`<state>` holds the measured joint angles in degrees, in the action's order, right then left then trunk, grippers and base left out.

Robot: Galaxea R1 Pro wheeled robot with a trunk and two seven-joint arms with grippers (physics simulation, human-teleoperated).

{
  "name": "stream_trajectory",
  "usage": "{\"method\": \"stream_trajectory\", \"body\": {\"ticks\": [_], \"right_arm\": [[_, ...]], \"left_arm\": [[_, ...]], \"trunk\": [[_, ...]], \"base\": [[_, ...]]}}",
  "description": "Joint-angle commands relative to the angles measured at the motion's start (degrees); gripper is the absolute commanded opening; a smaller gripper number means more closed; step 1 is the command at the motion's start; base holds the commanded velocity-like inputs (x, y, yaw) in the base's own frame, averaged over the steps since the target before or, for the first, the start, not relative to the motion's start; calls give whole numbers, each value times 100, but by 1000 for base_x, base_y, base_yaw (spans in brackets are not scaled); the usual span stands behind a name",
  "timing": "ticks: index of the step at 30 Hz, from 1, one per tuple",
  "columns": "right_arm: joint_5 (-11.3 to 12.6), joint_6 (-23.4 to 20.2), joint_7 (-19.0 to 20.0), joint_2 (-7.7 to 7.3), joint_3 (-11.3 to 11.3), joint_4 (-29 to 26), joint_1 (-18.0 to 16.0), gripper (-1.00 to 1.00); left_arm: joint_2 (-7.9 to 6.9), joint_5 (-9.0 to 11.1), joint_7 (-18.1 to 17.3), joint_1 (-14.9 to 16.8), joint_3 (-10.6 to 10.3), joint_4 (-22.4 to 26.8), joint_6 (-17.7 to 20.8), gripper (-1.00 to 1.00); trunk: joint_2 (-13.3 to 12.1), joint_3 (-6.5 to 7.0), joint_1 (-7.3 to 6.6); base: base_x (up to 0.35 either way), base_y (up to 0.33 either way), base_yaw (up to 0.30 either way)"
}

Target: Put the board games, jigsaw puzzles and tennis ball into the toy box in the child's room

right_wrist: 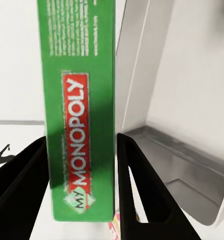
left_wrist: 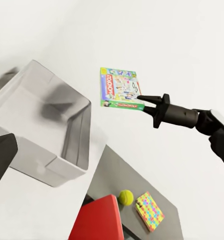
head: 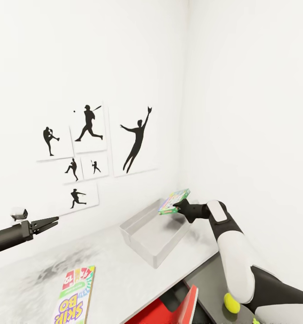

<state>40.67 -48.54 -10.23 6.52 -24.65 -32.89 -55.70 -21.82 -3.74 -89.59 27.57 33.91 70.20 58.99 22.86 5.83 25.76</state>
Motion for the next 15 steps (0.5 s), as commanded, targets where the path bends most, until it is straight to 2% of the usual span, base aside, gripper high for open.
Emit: {"method": "stream_trajectory", "body": {"ticks": [1,7,15], "right_arm": [[51,-11,-63,35,-29,-7,-16,-100],[36,57,-66,138,-23,-6,-59,-100],[0,121,-70,156,-16,1,-304,-100]], "left_arm": [[2,-36,-41,3,8,2,59,100],[2,-31,-41,3,10,2,60,100],[3,-30,-41,3,19,2,60,100]], "trunk": [[6,-13,2],[6,-69,2],[6,-144,2]], "base": [[0,0,0],[0,0,0],[0,0,0]]}}
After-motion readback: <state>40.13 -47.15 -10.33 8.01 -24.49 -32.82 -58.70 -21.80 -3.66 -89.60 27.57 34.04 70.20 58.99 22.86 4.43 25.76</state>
